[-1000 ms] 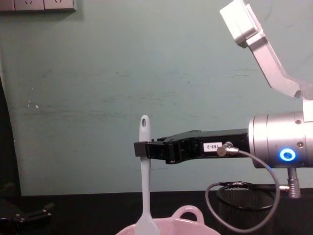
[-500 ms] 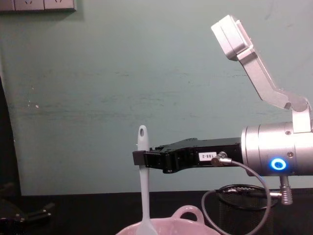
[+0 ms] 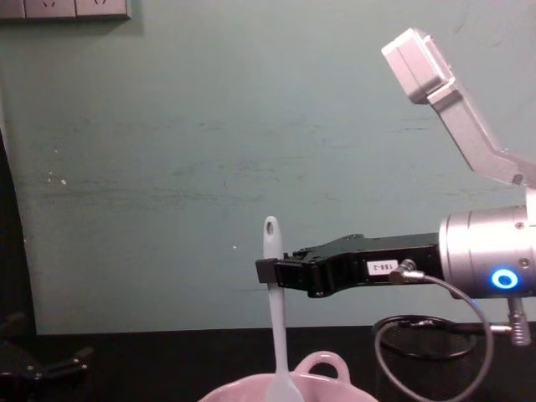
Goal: Use the one hand to pick up the spoon and stir the clear water in the bowl.
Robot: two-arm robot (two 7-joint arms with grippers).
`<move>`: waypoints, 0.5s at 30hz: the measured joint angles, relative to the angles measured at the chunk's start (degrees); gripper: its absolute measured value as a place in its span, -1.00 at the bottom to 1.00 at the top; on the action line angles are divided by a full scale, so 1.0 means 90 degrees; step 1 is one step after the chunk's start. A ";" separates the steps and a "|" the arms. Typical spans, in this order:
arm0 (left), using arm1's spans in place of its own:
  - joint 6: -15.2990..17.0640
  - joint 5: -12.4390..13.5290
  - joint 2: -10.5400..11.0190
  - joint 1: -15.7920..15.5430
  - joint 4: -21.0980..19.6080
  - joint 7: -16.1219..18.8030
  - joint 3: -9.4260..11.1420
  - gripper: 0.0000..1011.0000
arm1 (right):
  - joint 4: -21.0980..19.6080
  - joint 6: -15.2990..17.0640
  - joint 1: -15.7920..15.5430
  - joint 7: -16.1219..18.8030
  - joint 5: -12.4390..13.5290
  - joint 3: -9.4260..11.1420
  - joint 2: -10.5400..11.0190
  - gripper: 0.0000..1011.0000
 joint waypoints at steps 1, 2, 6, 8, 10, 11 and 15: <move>0.0000 0.0000 0.0000 0.0000 0.0000 0.0000 0.0000 1.00 | -0.0090 0.0042 -0.0042 -0.0003 -0.0015 0.0022 0.0042 -0.76; 0.0000 0.0000 0.0000 0.0000 0.0000 0.0000 0.0000 1.00 | -0.0139 0.0065 -0.0067 -0.0004 -0.0019 0.0033 0.0063 -0.76; 0.0000 0.0000 0.0000 0.0000 0.0000 0.0000 0.0000 1.00 | -0.0421 0.0153 -0.0230 -0.0005 -0.0017 0.0092 0.0189 -0.76; 0.0000 0.0000 0.0000 0.0000 0.0000 0.0000 0.0000 1.00 | -0.0516 0.0172 -0.0294 -0.0003 -0.0006 0.0105 0.0221 -0.76; 0.0000 0.0000 0.0000 0.0000 0.0000 0.0000 0.0000 1.00 | -0.0636 0.0176 -0.0369 0.0000 0.0027 0.0120 0.0247 -0.76; 0.0000 0.0000 0.0000 0.0000 0.0000 0.0000 0.0000 1.00 | -0.0664 0.0175 -0.0386 0.0001 0.0035 0.0123 0.0249 -0.76; 0.0000 0.0000 0.0000 0.0000 0.0000 0.0000 0.0000 1.00 | -0.0737 0.0133 -0.0444 0.0047 0.0080 0.0117 0.0219 -0.76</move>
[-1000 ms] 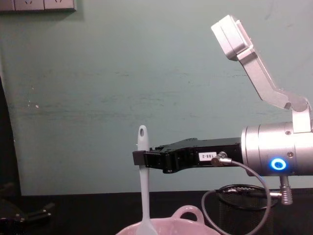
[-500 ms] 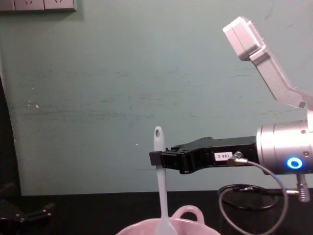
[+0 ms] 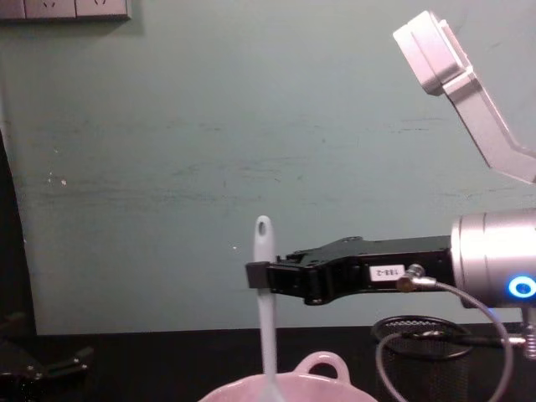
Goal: Use the one hand to pick up the spoon and stir the clear water in the bowl.
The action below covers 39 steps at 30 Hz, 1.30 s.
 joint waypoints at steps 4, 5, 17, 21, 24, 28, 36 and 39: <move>0.0000 0.0000 0.0000 0.0000 0.0000 0.0000 0.0000 1.00 | 0.0085 -0.0064 0.0039 0.0081 0.0022 -0.0086 -0.0140 -0.76; 0.0000 0.0000 0.0000 0.0000 0.0000 0.0000 0.0000 1.00 | 0.0120 -0.0074 0.0056 0.0097 0.0023 -0.0105 -0.0171 -0.76; 0.0000 0.0000 0.0000 0.0000 0.0000 0.0000 0.0000 1.00 | 0.0786 -0.0314 0.0390 0.0169 -0.0135 -0.0280 -0.0581 -0.76; 0.0000 0.0000 0.0000 0.0000 0.0000 0.0000 0.0000 1.00 | 0.0921 -0.0412 0.0474 0.0043 -0.0334 -0.0282 -0.0639 -0.76; 0.0000 0.0000 0.0000 0.0000 0.0000 0.0000 0.0000 1.00 | 0.0961 -0.0440 0.0502 -0.0014 -0.0432 -0.0263 -0.0648 -0.76; 0.0000 0.0000 0.0000 0.0000 0.0000 0.0000 0.0000 1.00 | 0.0920 -0.0403 0.0492 -0.0115 -0.0585 -0.0195 -0.0598 -0.76; 0.0000 0.0000 0.0000 0.0000 0.0000 0.0000 0.0000 1.00 | 0.0424 -0.0150 0.0186 -0.0200 -0.0666 0.0023 -0.0282 -0.76; 0.0000 0.0000 0.0000 0.0000 0.0000 0.0000 0.0000 1.00 | 0.0194 -0.0073 0.0034 -0.0195 -0.0636 0.0090 -0.0171 -0.76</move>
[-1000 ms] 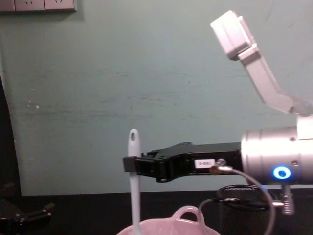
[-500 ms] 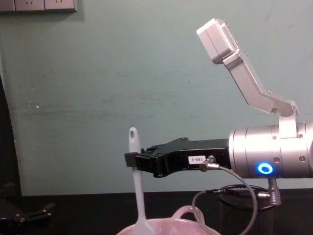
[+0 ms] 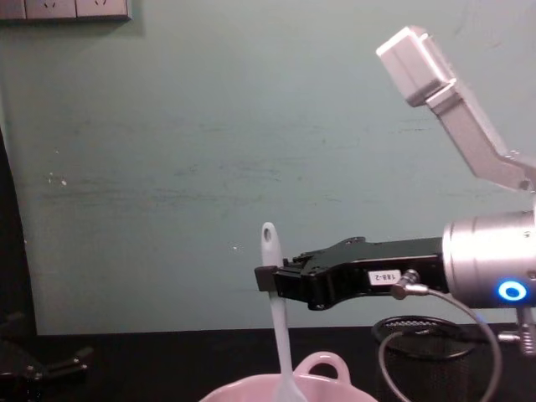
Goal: Use the one hand to pick up the spoon and stir the clear water in the bowl.
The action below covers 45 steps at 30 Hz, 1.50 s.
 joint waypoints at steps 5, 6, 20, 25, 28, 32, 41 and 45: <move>0.0000 0.0000 0.0000 0.0000 0.0000 0.0000 0.0000 1.00 | -0.0328 0.0052 -0.0208 0.0011 0.0111 0.0074 0.0100 -0.76; 0.0000 0.0000 0.0000 0.0000 0.0000 0.0000 0.0000 1.00 | -0.0363 0.0053 -0.0234 0.0020 0.0136 0.0085 0.0104 -0.76; 0.0000 0.0000 0.0000 0.0000 0.0000 0.0000 0.0000 1.00 | -0.0056 -0.0115 -0.0077 0.0288 0.0482 -0.0093 -0.0278 -0.76; 0.0000 0.0000 0.0000 0.0000 0.0000 0.0000 0.0000 1.00 | 0.0196 -0.0197 0.0106 0.0204 0.0364 -0.0160 -0.0385 -0.76; 0.0000 0.0000 0.0000 0.0000 0.0000 0.0000 0.0000 1.00 | 0.0367 -0.0251 0.0224 0.0122 0.0259 -0.0152 -0.0421 -0.76; 0.0000 0.0000 0.0000 0.0000 0.0000 0.0000 0.0000 1.00 | 0.0505 -0.0265 0.0313 0.0039 0.0170 -0.0078 -0.0410 -0.76; 0.0000 0.0000 0.0000 0.0000 0.0000 0.0000 0.0000 1.00 | 0.0188 -0.0077 0.0101 -0.0107 0.0070 0.0131 -0.0105 -0.76; 0.0000 0.0000 0.0000 0.0000 0.0000 0.0000 0.0000 1.00 | -0.0159 0.0026 -0.0152 -0.0151 0.0085 0.0228 0.0076 -0.76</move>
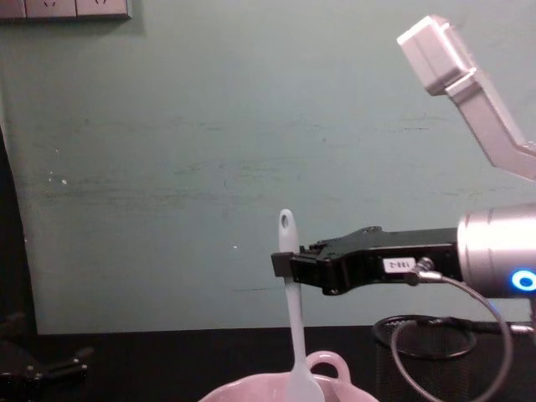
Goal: Use the one hand to pick up the spoon and stir the clear water in the bowl.
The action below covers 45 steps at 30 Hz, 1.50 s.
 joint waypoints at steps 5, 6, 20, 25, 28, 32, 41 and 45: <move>0.0000 0.0000 0.0000 0.0000 0.0000 0.0000 0.0000 1.00 | -0.0317 0.0052 -0.0235 0.0002 0.0085 0.0061 0.0116 -0.76; 0.0000 0.0000 0.0000 0.0000 0.0000 0.0000 0.0000 1.00 | -0.0364 0.0055 -0.0266 0.0003 0.0101 0.0065 0.0125 -0.76; 0.0000 0.0000 0.0000 0.0000 0.0000 0.0000 0.0000 1.00 | -0.0123 -0.0085 -0.0142 0.0197 0.0247 -0.0196 -0.0255 -0.76; 0.0000 0.0000 0.0000 0.0000 0.0000 0.0000 0.0000 1.00 | 0.0235 -0.0162 0.0083 0.0228 0.0164 -0.0297 -0.0412 -0.76; 0.0000 0.0000 0.0000 0.0000 0.0000 0.0000 0.0000 1.00 | 0.0390 -0.0204 0.0175 0.0193 0.0079 -0.0315 -0.0462 -0.76; 0.0000 0.0000 0.0000 0.0000 0.0000 0.0000 0.0000 1.00 | 0.0474 -0.0213 0.0209 0.0069 -0.0057 -0.0301 -0.0465 -0.76; 0.0000 0.0000 0.0000 0.0000 0.0000 0.0000 0.0000 1.00 | 0.0185 -0.0119 0.0041 -0.0130 -0.0282 -0.0139 -0.0247 -0.76; 0.0000 0.0000 0.0000 0.0000 0.0000 0.0000 0.0000 1.00 | -0.0059 -0.0040 -0.0088 -0.0142 -0.0308 -0.0062 -0.0124 -0.76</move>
